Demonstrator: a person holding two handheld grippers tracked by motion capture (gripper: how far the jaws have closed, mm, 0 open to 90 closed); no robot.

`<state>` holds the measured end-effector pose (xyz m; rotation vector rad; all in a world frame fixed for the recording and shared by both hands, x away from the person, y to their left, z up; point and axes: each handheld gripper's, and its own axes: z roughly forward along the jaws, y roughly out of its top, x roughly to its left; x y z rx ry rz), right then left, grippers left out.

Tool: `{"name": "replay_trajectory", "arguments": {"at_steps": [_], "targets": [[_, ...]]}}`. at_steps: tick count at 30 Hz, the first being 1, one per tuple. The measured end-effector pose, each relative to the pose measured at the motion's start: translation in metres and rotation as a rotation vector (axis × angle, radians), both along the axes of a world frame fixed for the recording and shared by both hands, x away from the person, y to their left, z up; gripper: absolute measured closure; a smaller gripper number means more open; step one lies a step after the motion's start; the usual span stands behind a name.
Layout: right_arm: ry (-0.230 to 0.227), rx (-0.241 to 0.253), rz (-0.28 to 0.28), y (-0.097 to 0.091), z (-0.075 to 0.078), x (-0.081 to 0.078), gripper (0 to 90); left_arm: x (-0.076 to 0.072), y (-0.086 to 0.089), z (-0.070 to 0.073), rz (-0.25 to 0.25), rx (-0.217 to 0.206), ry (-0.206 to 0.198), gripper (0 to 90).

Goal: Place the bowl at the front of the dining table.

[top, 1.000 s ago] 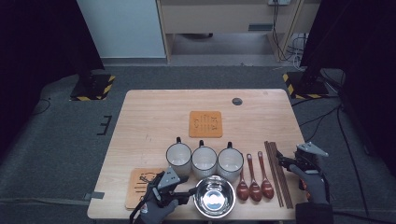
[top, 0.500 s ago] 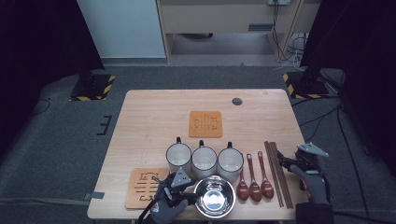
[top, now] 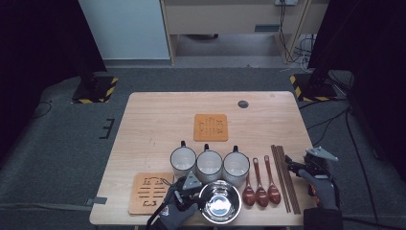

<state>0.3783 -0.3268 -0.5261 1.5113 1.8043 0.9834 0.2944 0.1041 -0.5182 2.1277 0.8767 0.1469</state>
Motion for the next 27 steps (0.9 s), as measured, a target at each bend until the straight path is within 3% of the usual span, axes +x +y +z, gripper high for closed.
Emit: {"name": "replay_trajectory", "arguments": {"at_steps": [27], "targets": [[0.011, -0.002, -0.003, -0.0016, -0.0027, 0.0003, 10.0, 0.0027, -0.0069, -0.0049, 0.011, 0.047, 0.025, 72.0]]}}
